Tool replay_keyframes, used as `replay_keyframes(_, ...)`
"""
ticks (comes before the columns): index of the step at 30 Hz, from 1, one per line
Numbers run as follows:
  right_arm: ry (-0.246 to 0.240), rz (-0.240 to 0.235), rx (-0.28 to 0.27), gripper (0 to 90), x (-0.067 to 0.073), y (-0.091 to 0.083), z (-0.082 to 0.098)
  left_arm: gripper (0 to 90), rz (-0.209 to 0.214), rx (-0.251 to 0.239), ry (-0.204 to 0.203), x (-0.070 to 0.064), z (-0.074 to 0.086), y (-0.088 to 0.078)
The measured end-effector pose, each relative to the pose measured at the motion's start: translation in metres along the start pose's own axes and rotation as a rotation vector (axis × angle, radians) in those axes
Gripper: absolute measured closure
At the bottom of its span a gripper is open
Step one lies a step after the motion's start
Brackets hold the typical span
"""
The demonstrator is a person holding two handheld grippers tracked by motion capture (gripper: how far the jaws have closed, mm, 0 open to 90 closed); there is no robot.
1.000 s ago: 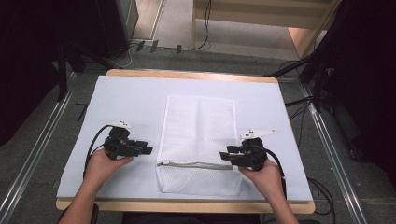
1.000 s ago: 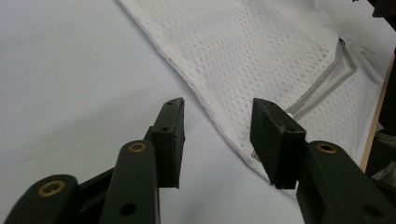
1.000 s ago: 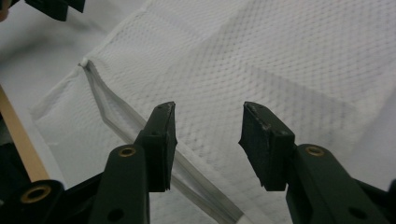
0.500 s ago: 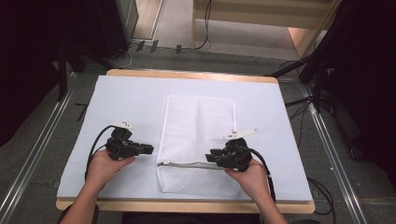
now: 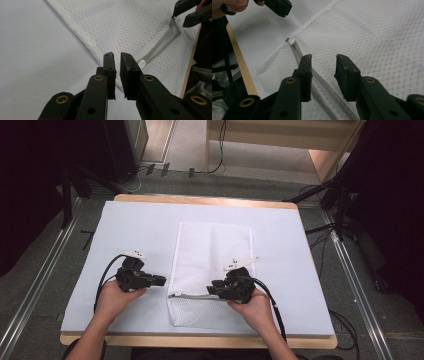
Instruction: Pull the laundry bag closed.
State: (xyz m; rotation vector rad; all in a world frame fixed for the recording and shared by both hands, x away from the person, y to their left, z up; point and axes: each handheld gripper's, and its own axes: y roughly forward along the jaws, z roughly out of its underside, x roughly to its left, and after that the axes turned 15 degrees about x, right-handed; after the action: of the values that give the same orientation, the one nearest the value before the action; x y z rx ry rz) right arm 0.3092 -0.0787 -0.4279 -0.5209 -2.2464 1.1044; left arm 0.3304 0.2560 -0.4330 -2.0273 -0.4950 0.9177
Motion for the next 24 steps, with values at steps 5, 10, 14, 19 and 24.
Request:
replay_keyframes(5,-0.014,-0.014,0.022,73.1,0.006,0.012,-0.005,87.2,0.006,-0.007,-0.003,-0.001,-0.001,0.002)
replay_keyframes(10,-0.016,-0.038,0.033,75.8,0.012,0.024,-0.011,90.0,0.026,-0.007,0.009,0.001,0.0,0.004)
replay_keyframes(14,-0.028,-0.055,0.047,78.0,0.019,0.032,-0.017,90.0,0.027,-0.004,0.004,0.003,0.002,0.008)
replay_keyframes(19,-0.044,-0.065,0.058,79.6,0.026,0.042,-0.021,90.0,0.031,0.02,0.032,0.0,0.001,0.015)
replay_keyframes(24,-0.05,-0.082,0.07,82.4,0.03,0.05,-0.026,90.0,0.056,0.018,0.024,0.0,0.003,0.017)
